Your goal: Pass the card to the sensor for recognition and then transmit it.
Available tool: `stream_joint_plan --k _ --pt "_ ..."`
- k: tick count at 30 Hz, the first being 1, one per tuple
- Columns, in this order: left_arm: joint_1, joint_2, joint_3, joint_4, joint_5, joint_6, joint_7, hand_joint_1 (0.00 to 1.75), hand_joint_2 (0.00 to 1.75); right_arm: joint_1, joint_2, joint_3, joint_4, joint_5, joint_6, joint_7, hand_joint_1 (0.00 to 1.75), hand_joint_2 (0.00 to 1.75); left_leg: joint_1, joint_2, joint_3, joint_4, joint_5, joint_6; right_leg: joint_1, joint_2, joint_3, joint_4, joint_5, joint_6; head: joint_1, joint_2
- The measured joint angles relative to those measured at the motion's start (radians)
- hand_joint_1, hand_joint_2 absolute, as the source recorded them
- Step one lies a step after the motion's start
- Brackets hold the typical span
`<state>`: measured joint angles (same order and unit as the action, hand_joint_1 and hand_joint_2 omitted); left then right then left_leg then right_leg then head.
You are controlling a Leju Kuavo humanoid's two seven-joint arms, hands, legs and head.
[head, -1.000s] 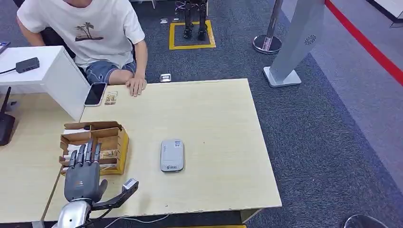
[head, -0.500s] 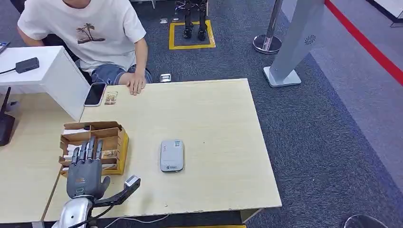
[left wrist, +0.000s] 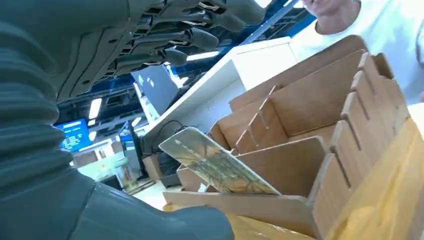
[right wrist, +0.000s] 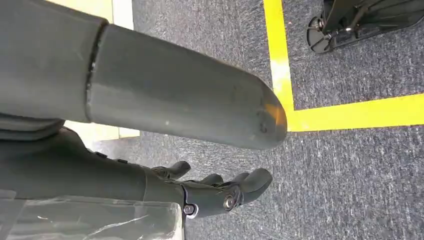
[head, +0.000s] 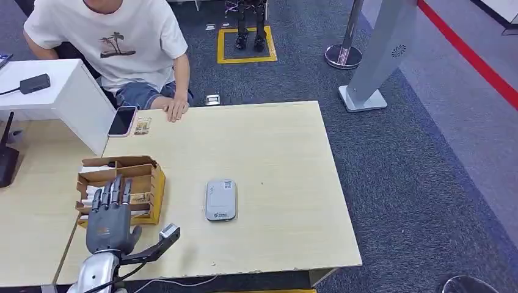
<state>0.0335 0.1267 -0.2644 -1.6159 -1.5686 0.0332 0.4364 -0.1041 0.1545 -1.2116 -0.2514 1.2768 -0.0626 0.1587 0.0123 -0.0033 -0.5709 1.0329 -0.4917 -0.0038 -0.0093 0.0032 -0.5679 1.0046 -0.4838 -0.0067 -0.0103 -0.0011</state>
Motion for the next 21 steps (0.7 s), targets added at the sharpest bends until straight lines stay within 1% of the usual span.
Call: stream_joint_plan --k 8,21 --pt "0.014 0.000 0.027 0.000 0.000 -0.004 0.000 0.00 1.75 0.000 0.000 0.000 0.000 0.000 0.000 0.001 0.00 0.00 0.000 0.000 0.000 0.000 0.000 0.000 0.000 0.000 0.000 0.000 0.000 0.000 0.000 0.000" --pt "0.016 -0.002 0.048 0.003 0.000 -0.008 0.000 0.00 1.75 0.000 0.000 0.000 0.000 0.001 0.000 0.000 0.00 0.00 0.000 0.000 0.000 0.000 0.000 0.000 0.000 0.000 0.000 0.000 0.000 0.000 0.000 0.000"
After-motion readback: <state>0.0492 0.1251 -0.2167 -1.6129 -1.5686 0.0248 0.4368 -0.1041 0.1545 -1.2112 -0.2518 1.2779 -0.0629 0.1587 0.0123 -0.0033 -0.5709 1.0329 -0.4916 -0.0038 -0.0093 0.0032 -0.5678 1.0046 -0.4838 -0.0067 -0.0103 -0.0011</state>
